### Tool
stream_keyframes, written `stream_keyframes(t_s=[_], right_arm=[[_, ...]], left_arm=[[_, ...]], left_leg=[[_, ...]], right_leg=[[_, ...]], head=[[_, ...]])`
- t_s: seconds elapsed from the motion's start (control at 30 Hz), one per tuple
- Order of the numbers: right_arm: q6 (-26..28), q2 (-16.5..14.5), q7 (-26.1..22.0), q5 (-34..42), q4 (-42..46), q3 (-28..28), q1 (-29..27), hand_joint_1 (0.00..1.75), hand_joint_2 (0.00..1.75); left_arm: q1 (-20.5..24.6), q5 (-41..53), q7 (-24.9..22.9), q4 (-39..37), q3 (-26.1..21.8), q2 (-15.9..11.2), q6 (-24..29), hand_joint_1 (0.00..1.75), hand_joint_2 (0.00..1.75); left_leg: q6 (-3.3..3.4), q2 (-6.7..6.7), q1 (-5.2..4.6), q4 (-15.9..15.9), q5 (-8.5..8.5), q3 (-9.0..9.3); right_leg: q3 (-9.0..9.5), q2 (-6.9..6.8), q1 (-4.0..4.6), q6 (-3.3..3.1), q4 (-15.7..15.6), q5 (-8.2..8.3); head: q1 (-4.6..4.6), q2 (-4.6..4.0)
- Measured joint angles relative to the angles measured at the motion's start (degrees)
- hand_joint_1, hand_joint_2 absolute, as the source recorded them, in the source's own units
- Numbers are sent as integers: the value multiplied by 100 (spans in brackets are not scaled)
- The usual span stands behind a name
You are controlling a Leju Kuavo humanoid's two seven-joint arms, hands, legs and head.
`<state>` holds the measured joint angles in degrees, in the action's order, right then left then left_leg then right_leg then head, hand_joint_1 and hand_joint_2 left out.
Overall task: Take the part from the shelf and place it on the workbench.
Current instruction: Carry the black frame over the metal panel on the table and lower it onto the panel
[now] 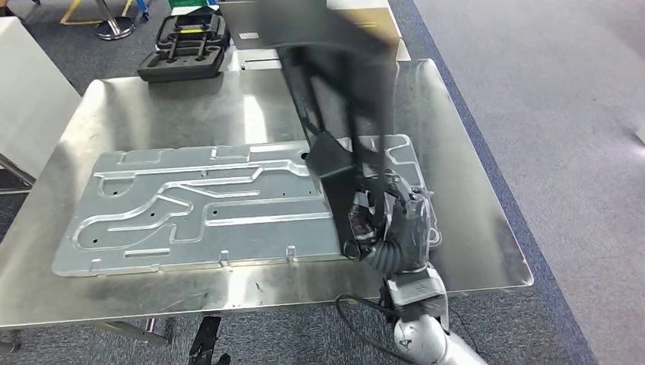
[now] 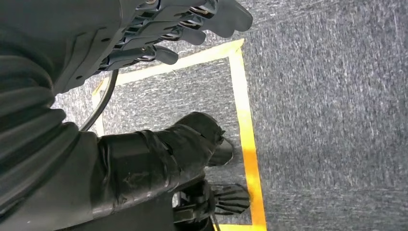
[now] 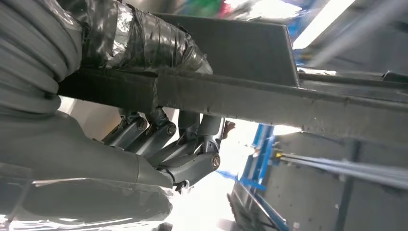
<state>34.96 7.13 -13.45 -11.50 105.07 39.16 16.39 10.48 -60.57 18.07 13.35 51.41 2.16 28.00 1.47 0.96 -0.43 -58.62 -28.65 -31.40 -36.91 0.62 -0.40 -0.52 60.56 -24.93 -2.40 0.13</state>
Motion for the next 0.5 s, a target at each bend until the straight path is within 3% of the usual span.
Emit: stream_keyframes(t_s=[0.1,0.2,0.23,0.27,0.3,0.37,0.4,0.43,0.5], right_arm=[[-29,266,498,-444,-11,-251,96,175,175],[-45,593,1268,-1355,-166,-571,258,175,175],[-66,708,1521,-1691,-260,-672,308,175,175],[-85,816,1690,-1924,-356,-776,344,175,175],[-99,902,1793,-2054,-440,-875,369,175,175],[-159,1021,1901,-2233,-562,-1019,430,175,175],[-244,1068,1988,-2403,-620,-1054,489,175,175],[-381,1117,2108,-2651,-684,-1069,562,175,175],[-786,1227,2387,-3276,-843,-1063,724,175,175]], left_arm=[[-27,-9,50,0,-25,-28,-81,0,175],[-52,22,66,0,-45,-40,-190,0,175],[-65,41,62,0,-46,-45,-220,0,175],[-78,57,59,-1,-46,-53,-242,0,175],[-87,67,56,-1,-46,-61,-256,0,175],[-91,81,46,-1,-47,-84,-267,0,175],[-83,93,30,-1,-47,-97,-269,0,175],[-71,108,10,-2,-49,-110,-269,0,175],[-55,146,-31,-2,-50,-128,-271,0,175]], left_leg=[[-68,-24,11,-271,-141,-120],[-125,-48,38,-1287,-513,-710],[-127,-50,43,-1533,-562,-894],[-119,-52,44,-1588,-505,-993],[-100,-52,44,-1440,-340,-993],[-23,-54,22,-709,164,-759],[23,-55,0,-369,317,-646],[65,-56,-26,-127,402,-559],[118,-49,-68,33,400,-512]], right_leg=[[90,-12,-16,-73,-69,27],[130,-24,-8,-114,-92,2],[137,-24,1,-121,-92,-8],[148,-24,10,-126,-92,-21],[166,-22,20,-128,-91,-35],[214,-12,33,-127,-95,-66],[226,-5,31,-121,-101,-72],[225,1,25,-105,-107,-76],[215,7,3,-44,-129,-76]], head=[[-12,0],[-32,0],[-31,0],[-30,0],[-31,0],[-25,0],[-23,0],[-25,0],[-33,0]])
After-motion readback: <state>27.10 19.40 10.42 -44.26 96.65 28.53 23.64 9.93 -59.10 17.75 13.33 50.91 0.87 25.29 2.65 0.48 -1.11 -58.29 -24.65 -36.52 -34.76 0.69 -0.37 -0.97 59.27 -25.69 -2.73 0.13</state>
